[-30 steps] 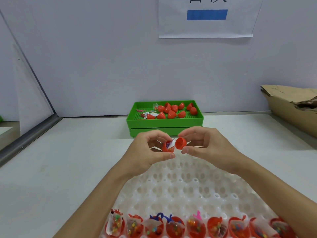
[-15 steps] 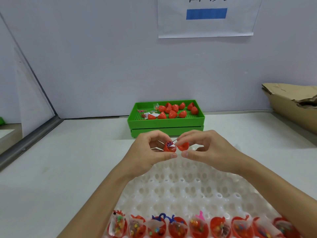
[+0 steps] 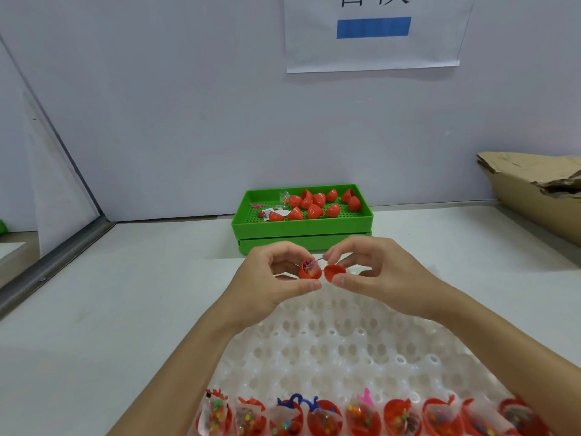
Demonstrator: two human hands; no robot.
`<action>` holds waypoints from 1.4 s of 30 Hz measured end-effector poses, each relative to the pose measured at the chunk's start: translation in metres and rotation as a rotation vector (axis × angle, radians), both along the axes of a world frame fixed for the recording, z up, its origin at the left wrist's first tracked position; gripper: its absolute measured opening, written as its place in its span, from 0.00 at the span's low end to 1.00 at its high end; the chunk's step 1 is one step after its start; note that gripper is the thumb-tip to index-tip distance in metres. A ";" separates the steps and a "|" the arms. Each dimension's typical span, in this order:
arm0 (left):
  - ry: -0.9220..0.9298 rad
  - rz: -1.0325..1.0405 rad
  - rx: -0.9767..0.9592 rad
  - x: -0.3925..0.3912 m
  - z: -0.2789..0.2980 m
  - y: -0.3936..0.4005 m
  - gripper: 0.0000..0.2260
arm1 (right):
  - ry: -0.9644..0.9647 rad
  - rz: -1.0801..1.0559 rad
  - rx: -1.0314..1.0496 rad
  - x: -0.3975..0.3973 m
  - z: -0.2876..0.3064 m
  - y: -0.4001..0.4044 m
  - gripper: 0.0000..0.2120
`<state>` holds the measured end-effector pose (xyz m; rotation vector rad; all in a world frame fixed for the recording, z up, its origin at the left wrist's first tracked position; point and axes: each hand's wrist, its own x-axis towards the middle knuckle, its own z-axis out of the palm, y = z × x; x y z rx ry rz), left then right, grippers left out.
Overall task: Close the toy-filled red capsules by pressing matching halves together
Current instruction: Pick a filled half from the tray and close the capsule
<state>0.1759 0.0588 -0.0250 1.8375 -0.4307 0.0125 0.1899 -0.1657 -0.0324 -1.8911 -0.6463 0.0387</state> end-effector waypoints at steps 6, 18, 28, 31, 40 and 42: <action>-0.008 -0.010 0.032 0.000 0.001 0.000 0.15 | -0.003 -0.041 -0.075 0.001 0.000 0.002 0.14; -0.017 -0.023 0.061 -0.001 0.000 -0.003 0.14 | -0.083 -0.033 0.029 0.003 -0.002 0.003 0.05; -0.048 -0.027 0.042 -0.002 0.001 -0.003 0.10 | -0.028 -0.039 0.005 0.000 0.000 0.001 0.12; -0.052 -0.015 0.041 -0.002 0.001 -0.003 0.10 | 0.011 -0.057 -0.022 0.000 0.001 0.001 0.20; -0.046 -0.002 0.049 -0.002 0.000 -0.004 0.09 | 0.012 -0.090 0.105 0.000 0.004 -0.002 0.24; -0.041 -0.001 0.056 -0.001 0.000 -0.004 0.09 | 0.008 -0.087 0.128 0.000 0.003 -0.002 0.26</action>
